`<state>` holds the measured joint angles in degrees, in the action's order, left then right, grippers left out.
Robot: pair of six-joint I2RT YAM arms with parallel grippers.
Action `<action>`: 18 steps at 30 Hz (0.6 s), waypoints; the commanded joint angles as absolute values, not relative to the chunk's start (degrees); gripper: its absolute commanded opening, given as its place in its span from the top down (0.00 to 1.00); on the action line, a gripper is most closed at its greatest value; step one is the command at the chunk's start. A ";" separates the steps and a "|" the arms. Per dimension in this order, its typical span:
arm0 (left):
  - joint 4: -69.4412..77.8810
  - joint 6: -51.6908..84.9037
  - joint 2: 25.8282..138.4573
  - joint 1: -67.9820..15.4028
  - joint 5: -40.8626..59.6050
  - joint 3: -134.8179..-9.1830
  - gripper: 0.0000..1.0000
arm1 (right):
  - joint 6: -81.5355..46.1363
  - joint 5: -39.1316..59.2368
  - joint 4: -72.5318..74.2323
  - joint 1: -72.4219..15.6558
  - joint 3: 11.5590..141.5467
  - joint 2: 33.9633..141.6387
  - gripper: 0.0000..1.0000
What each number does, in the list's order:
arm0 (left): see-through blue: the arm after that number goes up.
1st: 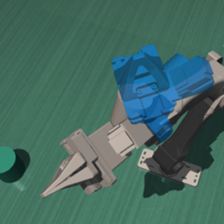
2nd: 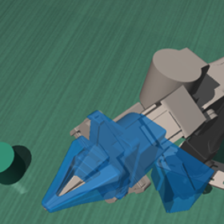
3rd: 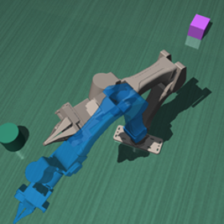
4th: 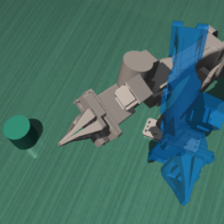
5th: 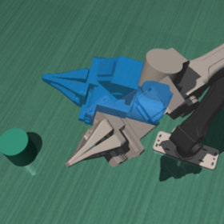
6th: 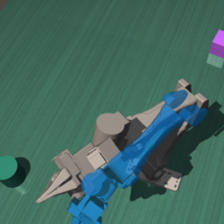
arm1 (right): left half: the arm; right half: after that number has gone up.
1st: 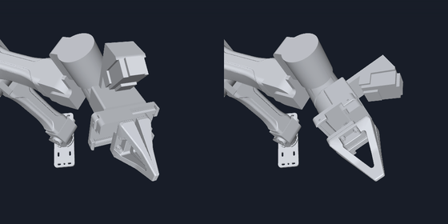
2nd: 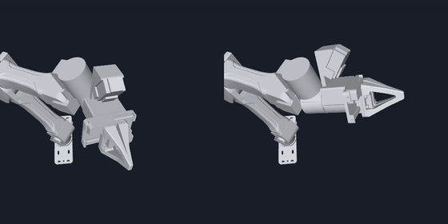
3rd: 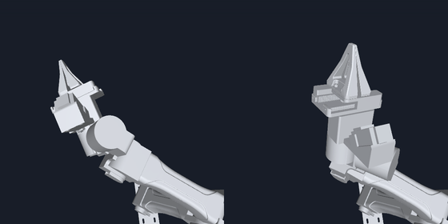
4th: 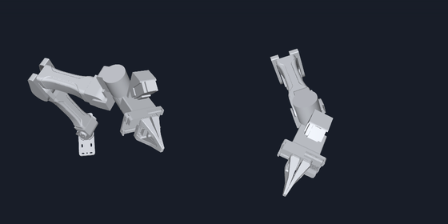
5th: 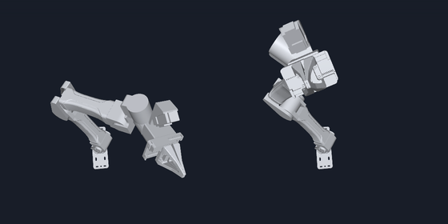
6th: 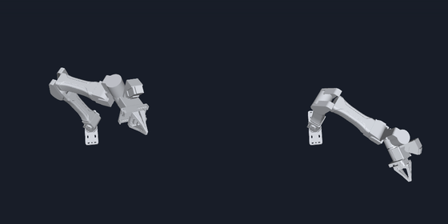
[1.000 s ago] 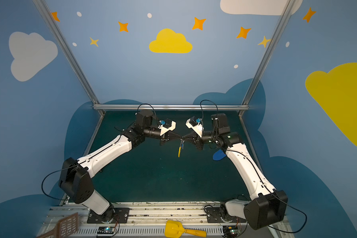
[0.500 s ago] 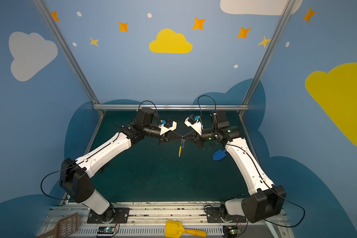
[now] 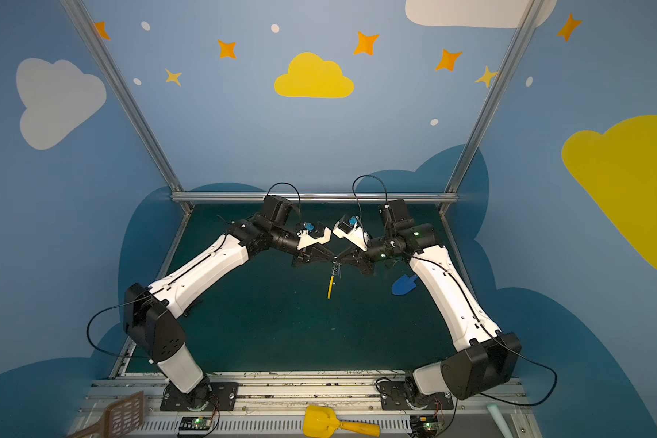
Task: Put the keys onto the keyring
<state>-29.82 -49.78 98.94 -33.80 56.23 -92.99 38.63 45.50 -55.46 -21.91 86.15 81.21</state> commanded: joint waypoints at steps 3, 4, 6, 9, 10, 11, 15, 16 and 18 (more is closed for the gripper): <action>-32.59 -51.24 99.46 -34.19 56.08 -94.74 0.78 | 39.99 45.09 -58.11 -22.72 88.46 82.17 1.00; -32.53 -51.24 99.60 -34.23 56.06 -94.82 0.78 | 39.98 45.16 -58.18 -22.76 88.53 82.30 1.00; -32.54 -51.15 99.73 -34.27 56.15 -95.12 0.78 | 39.99 45.40 -58.15 -22.98 88.62 82.40 1.00; -32.57 -51.06 99.98 -34.46 56.49 -95.45 0.79 | 40.33 44.93 -58.53 -23.38 88.80 82.79 1.00; -32.52 -51.06 100.02 -34.50 56.51 -95.54 0.79 | 40.34 44.75 -58.63 -23.49 88.86 82.96 1.00; -32.53 -51.12 100.11 -34.54 56.46 -95.61 0.80 | 40.34 44.61 -58.61 -23.64 88.94 83.05 1.00; -32.61 -51.11 100.28 -34.63 56.83 -95.76 0.86 | 39.91 44.53 -57.95 -23.69 89.13 83.06 1.00; -32.52 -50.99 100.28 -34.63 56.99 -95.86 0.86 | 39.76 44.44 -57.73 -23.74 89.14 83.06 1.00; -31.95 -50.36 100.30 -34.63 57.54 -95.85 0.86 | 39.38 44.43 -57.39 -23.90 89.27 83.21 1.00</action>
